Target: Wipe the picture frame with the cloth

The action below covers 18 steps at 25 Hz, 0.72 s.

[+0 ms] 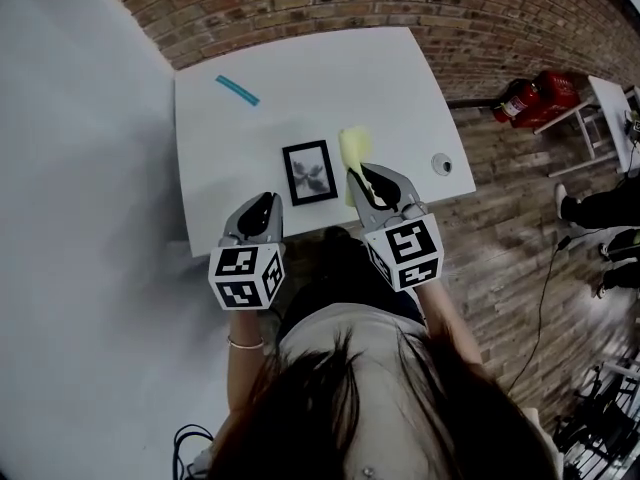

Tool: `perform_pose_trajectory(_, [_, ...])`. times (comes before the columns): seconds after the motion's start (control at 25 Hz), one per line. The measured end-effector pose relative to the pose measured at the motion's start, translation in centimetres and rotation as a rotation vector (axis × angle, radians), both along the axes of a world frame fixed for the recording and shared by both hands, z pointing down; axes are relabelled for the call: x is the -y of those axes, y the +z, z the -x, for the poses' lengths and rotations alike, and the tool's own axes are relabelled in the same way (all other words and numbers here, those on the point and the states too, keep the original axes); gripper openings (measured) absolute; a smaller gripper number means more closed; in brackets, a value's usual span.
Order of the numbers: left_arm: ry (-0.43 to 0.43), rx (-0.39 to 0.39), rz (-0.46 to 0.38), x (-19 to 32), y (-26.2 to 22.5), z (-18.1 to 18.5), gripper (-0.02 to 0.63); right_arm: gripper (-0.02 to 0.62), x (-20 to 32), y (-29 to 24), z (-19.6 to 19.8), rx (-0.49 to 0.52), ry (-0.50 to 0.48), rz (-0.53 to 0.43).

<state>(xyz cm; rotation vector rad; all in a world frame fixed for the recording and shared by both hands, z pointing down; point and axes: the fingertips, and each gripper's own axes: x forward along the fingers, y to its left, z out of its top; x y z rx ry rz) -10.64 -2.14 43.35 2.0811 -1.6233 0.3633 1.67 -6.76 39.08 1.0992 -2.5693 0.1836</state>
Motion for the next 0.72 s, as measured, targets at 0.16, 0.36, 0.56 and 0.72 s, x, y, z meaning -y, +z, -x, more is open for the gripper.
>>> perform_pose_trajectory(0.16, [-0.024,-0.007,0.034,1.0,1.3,0.3,0.037,0.043,1.7,0.6,0.7,-0.007,-0.034,0.01])
perform_pose_trajectory(0.36, [-0.031,-0.025,0.097,2.1,3.4,0.8,0.051,0.043,3.9,1.9,2.0,-0.032,-0.072,0.03])
perform_pose_trajectory(0.56, [-0.033,-0.035,0.158,2.8,5.2,1.1,0.058,0.043,5.8,3.1,3.1,-0.058,-0.116,0.046])
perform_pose_trajectory(0.72, [-0.03,-0.055,0.206,3.3,6.6,1.1,0.063,0.043,7.0,4.1,4.2,-0.078,-0.146,0.06])
